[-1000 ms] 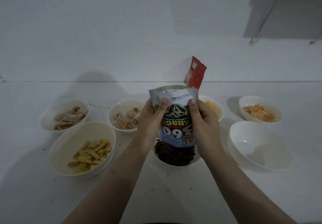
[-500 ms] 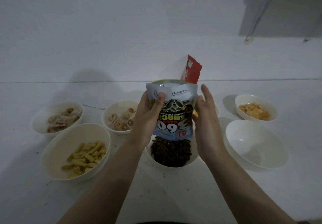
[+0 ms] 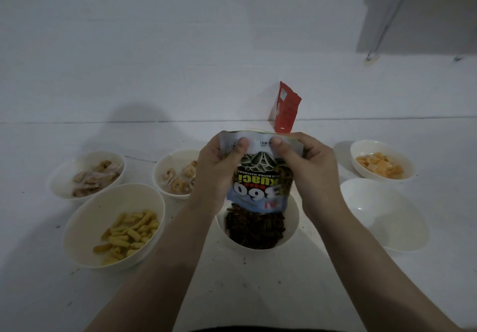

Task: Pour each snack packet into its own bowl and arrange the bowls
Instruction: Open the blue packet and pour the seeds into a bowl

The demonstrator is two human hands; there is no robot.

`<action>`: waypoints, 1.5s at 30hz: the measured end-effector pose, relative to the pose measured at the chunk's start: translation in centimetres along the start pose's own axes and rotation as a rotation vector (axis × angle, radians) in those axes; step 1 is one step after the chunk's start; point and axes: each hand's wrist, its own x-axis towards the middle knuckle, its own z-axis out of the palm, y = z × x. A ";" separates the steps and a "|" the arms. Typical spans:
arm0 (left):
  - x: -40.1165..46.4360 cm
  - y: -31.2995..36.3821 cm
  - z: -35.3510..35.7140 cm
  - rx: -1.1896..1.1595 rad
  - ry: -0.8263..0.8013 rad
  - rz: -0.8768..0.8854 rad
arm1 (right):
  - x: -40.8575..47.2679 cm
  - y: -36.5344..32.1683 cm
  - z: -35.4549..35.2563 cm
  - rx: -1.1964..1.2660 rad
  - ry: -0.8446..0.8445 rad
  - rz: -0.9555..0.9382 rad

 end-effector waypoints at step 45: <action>1.4 3.6 1.1 0.157 -0.095 0.173 | 0.5 -2.1 -0.7 0.007 -0.059 -0.087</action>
